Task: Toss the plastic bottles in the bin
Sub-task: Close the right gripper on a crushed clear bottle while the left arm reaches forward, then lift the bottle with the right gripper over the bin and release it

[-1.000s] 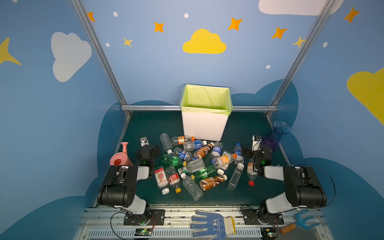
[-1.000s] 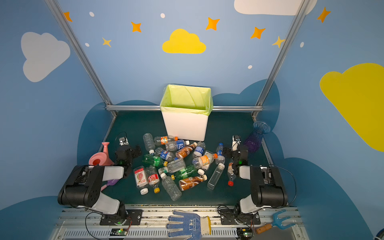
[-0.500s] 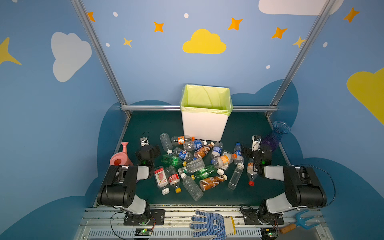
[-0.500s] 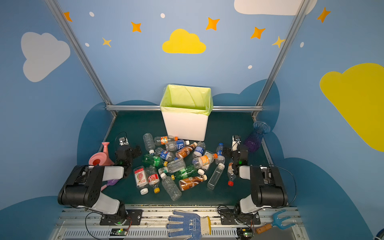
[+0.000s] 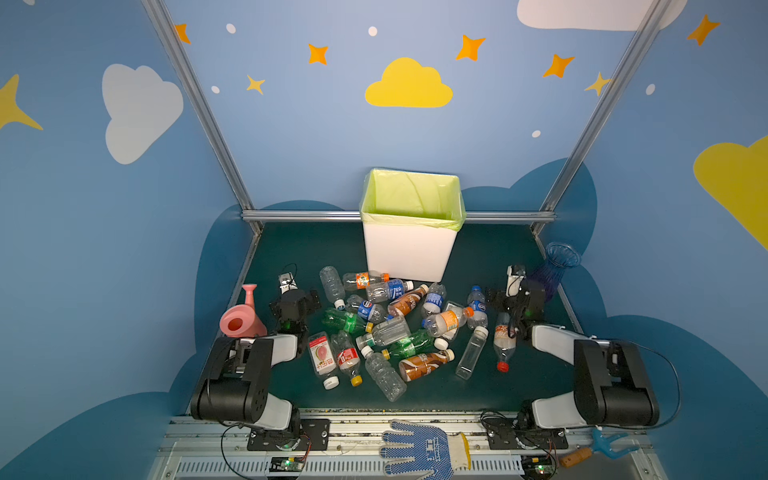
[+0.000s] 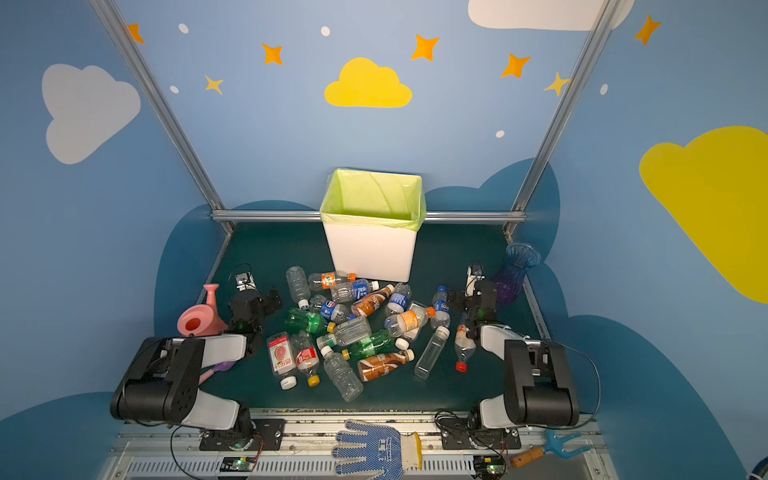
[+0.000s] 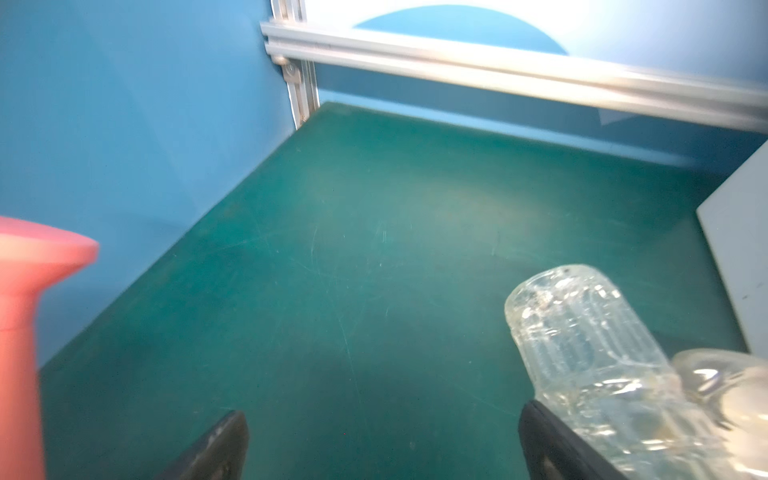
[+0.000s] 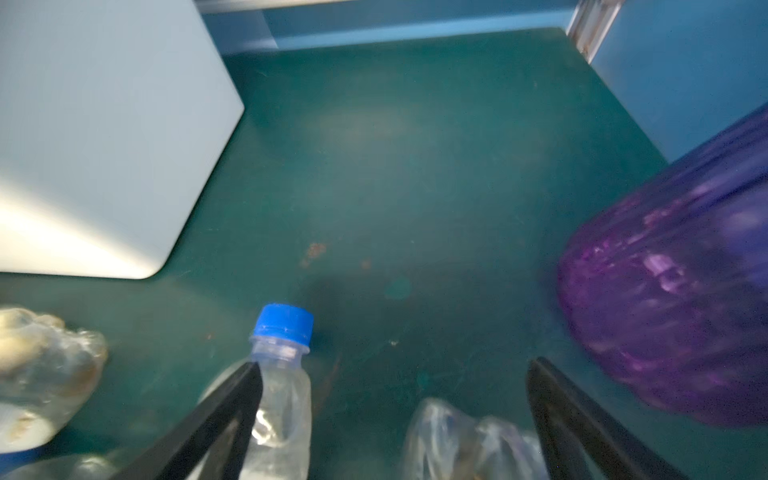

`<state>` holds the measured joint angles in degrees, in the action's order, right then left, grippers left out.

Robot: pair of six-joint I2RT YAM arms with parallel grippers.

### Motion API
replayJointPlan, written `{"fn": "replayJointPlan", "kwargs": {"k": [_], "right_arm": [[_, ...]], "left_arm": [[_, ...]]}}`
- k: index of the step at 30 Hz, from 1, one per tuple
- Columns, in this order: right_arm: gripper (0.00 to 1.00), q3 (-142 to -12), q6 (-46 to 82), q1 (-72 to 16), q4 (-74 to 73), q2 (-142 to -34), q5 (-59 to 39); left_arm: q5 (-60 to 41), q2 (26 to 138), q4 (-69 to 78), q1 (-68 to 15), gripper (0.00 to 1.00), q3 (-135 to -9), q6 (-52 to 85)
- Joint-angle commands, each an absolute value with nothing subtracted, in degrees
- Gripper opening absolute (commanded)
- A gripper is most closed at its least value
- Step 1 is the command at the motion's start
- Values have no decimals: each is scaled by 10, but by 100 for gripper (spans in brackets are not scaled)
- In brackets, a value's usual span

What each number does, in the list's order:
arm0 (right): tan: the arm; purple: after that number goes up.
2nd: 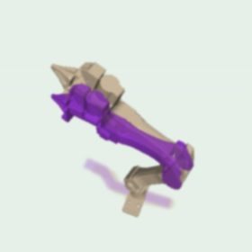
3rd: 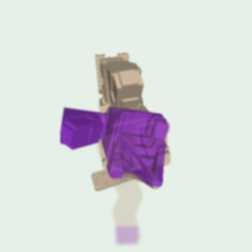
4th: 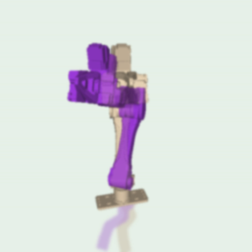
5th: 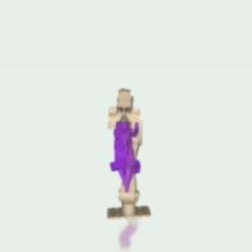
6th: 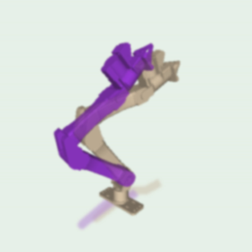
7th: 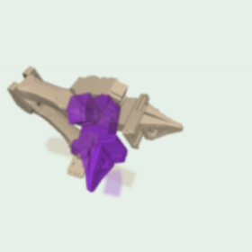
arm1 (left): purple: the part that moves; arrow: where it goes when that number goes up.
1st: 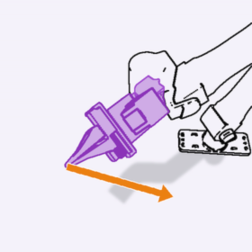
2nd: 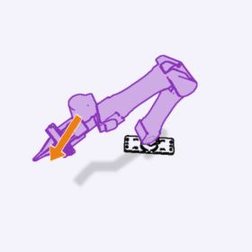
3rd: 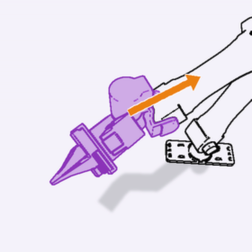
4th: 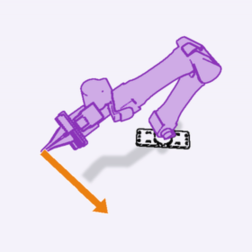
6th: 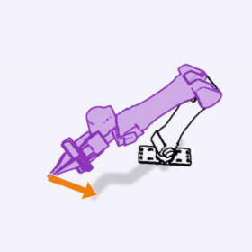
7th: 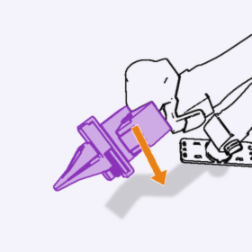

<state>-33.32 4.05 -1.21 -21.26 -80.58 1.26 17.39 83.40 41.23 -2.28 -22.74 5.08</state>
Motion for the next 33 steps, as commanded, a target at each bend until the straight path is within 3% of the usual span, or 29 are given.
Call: {"fn": "replayJointPlan", "kwargs": {"k": [1, 3, 8, 13, 22, 27, 33], "right_arm": [[98, -406, 107, -8, 47, -734, 28], [98, -402, 140, -8, 95, -707, 21], [98, -406, 180, -6, 181, -682, 1], [95, -425, 164, -8, 246, -701, -42], [75, -428, 174, -7, 278, -766, -14], [74, -439, 182, -7, 284, -795, -14], [55, -455, 180, -6, 283, -813, -27]], "left_arm": [[218, 752, 267, -34, 100, -292, 54], [202, 710, 148, -38, 100, -353, 110], [139, 663, 133, -85, 100, -361, 164], [187, 625, 91, -157, 100, -337, 149], [199, 574, 78, -166, 100, -276, 165], [204, 568, 81, -166, 100, -268, 166], [205, 564, 80, -165, 100, -262, 169]]}}
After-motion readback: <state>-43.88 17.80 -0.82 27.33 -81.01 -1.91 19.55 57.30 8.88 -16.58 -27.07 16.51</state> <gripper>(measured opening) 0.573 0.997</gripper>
